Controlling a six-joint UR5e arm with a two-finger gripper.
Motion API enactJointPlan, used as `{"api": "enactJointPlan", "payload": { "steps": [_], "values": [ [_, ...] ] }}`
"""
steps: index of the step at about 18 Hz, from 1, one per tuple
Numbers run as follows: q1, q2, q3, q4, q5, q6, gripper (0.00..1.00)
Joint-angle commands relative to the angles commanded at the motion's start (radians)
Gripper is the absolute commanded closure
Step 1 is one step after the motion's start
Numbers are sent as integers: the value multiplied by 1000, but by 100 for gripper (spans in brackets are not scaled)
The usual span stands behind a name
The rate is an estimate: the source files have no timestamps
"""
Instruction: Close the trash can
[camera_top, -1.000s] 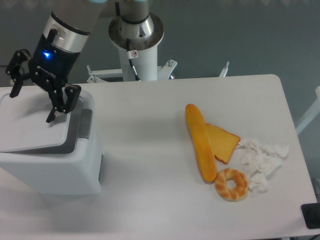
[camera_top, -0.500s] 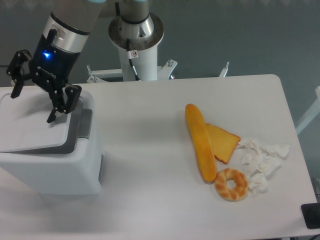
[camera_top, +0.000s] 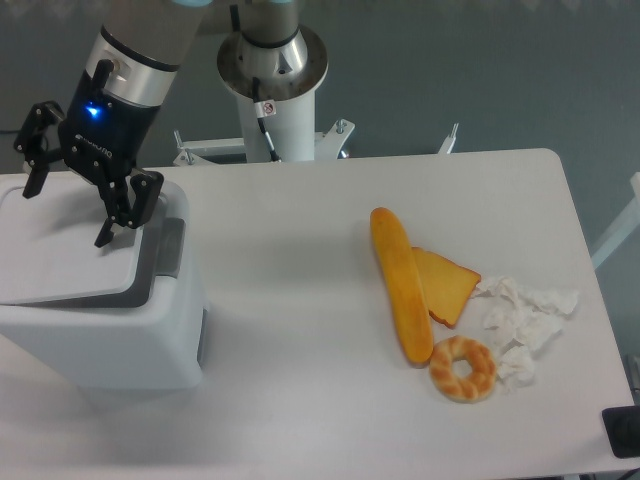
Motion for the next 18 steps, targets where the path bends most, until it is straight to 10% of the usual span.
{"api": "enactJointPlan", "payload": {
  "steps": [18],
  "values": [
    [0,-5,-3,-3,37,11,0]
  ]
}}
